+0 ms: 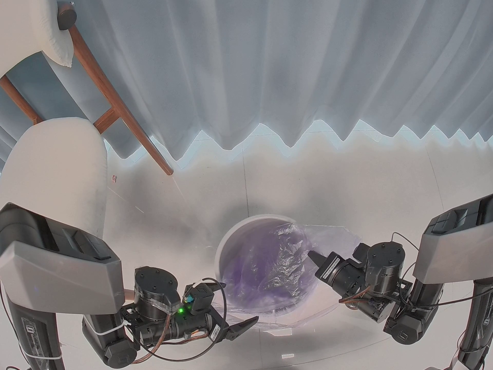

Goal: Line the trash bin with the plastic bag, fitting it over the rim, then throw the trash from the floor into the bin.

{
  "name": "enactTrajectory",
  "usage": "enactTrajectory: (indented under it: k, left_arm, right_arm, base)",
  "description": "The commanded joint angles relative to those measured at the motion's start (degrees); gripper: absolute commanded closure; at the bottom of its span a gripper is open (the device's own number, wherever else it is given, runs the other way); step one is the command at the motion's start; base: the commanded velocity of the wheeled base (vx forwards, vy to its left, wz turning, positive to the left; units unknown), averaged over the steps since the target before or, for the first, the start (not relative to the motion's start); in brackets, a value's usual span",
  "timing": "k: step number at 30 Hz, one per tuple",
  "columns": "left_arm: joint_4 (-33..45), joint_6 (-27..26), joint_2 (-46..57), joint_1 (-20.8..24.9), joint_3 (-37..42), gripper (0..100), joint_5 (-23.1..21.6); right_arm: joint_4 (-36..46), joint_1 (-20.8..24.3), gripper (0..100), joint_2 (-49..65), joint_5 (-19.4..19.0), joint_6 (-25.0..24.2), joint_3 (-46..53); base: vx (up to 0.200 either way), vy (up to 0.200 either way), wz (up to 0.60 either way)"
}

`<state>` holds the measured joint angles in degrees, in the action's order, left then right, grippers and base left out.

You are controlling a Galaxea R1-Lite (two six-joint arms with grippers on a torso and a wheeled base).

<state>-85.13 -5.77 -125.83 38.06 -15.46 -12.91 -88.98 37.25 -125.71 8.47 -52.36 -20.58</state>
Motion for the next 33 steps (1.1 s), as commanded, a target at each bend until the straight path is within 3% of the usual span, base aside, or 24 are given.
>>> enactTrajectory:
  k: [1, 3, 4, 15, 22, 27, 31, 33]
  left_arm:
    - [0.0, 0.2, -0.2, 0.0, -0.3, 0, 1.0]
    - [0.0, 0.3, -0.2, 0.0, -0.3, 0, 2.1]
    - [0.0, 0.4, -0.2, 0.0, -0.3, 100, 2.2]
    - [-0.7, 2.2, -0.1, -0.2, -2.0, 100, 2.5]
    - [-3.6, 10.5, 0.2, -4.0, -1.7, 100, 2.5]
    - [-3.5, 21.1, 2.6, -3.8, -1.9, 100, 7.1]
    - [-3.5, 28.8, 3.6, -3.7, -1.9, 100, 10.2]
    - [-3.5, 30.2, 3.5, -3.7, -1.9, 100, 11.5]
  right_arm:
    - [-0.8, 0.0, 100, 1.6, 0.0, 0.0, 0.4]
    - [-0.8, 0.0, 100, 1.8, 0.0, -0.1, 0.5]
    - [-0.8, -0.1, 100, 1.9, 0.0, -0.1, 0.5]
    - [-0.8, 0.2, 100, 2.4, -0.2, 0.0, 0.1]
    - [2.3, -1.5, 100, 2.3, -2.6, 0.2, -7.5]
    - [10.2, -1.5, 100, 3.8, -3.6, 0.1, -14.5]
    - [15.6, -1.7, 100, 4.4, -7.9, 0.0, -19.5]
    - [17.3, -1.7, 100, 4.5, -8.8, 0.0, -21.6]
  base:
    - [0.0, 0.0, 0.0]
    - [0.0, 0.0, 0.0]
    - [0.0, 0.0, 0.0]
    - [0.0, 0.0, 0.0]
    - [0.0, 0.0, 0.0]
    - [0.0, 0.0, 0.0]
    - [0.0, 0.0, 0.0]
    - [0.0, 0.0, 0.0]
